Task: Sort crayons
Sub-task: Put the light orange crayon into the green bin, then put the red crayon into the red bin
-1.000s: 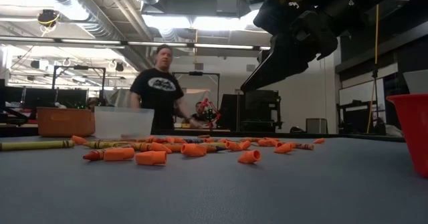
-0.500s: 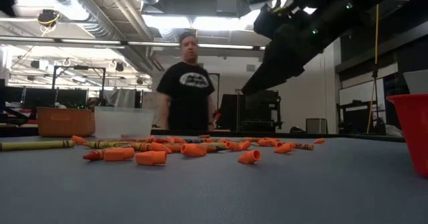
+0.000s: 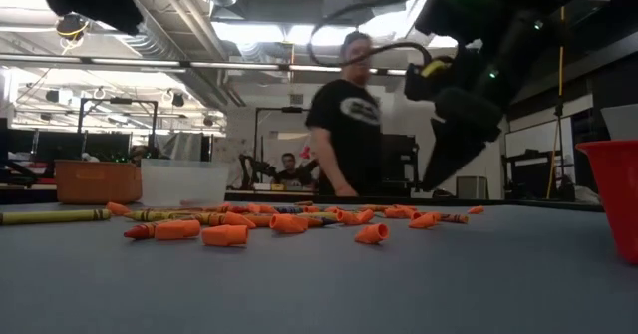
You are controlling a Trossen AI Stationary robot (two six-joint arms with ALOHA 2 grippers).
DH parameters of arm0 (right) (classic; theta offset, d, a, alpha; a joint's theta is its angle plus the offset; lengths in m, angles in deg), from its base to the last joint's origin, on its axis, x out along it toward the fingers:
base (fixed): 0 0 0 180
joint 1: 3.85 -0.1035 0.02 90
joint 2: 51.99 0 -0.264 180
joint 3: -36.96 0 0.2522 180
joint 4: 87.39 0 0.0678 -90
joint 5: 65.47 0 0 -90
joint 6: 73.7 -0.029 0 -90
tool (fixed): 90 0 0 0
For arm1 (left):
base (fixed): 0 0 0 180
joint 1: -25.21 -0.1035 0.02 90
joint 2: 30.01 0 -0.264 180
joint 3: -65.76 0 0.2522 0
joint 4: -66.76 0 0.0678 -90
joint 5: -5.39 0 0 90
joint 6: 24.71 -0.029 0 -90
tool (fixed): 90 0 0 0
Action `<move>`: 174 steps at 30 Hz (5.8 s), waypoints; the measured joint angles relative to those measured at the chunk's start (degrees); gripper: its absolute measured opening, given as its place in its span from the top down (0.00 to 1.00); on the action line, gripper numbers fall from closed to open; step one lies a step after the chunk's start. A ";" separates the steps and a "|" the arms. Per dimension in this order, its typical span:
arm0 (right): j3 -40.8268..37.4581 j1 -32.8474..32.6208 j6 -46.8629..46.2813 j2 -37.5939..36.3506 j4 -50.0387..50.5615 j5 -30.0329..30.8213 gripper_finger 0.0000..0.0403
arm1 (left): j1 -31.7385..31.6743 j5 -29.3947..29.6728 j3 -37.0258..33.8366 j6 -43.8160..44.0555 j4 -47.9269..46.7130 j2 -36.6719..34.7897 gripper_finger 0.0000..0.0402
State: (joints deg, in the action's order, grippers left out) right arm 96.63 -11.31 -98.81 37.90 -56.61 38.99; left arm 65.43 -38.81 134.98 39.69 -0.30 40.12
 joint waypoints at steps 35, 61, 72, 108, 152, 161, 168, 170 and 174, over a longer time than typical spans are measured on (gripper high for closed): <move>-3.07 -0.02 -5.21 4.13 -1.32 2.97 0.63 | -10.75 -0.28 0.00 -10.07 3.29 -0.01 0.68; -2.99 -0.07 -5.04 6.05 -1.23 2.46 0.98 | -10.75 -0.28 0.00 -10.00 3.41 0.00 0.68; -1.88 -0.04 -5.04 6.08 -0.26 2.46 0.96 | -10.75 -0.28 0.00 -10.00 3.43 0.00 0.68; 23.74 -12.47 -12.17 0.06 51.39 -1.95 0.95 | -10.72 0.20 0.00 -12.54 3.34 0.00 0.68; 23.71 -37.90 -45.56 -2.80 59.52 -8.80 0.61 | -10.70 -0.92 0.00 -12.46 3.81 0.00 0.68; 23.71 -37.90 -45.43 -2.78 59.24 -5.10 0.60 | -10.70 -7.16 0.00 -12.35 15.09 6.81 0.68; 23.69 -37.90 -44.95 -2.78 58.88 3.13 0.60 | -10.68 -14.68 -0.02 -12.30 26.89 16.92 0.68; 23.69 -37.90 -44.93 -2.78 58.88 5.55 0.60 | -10.68 -16.14 0.00 -12.30 29.25 19.35 0.68; 23.69 -37.90 -44.94 -2.78 58.76 9.39 0.60 | -10.68 -18.11 -0.01 -8.42 30.75 23.77 0.68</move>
State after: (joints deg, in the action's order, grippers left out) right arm 120.33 -49.21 -143.75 35.12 2.14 48.38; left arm 54.75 -56.92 134.97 31.27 30.45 63.89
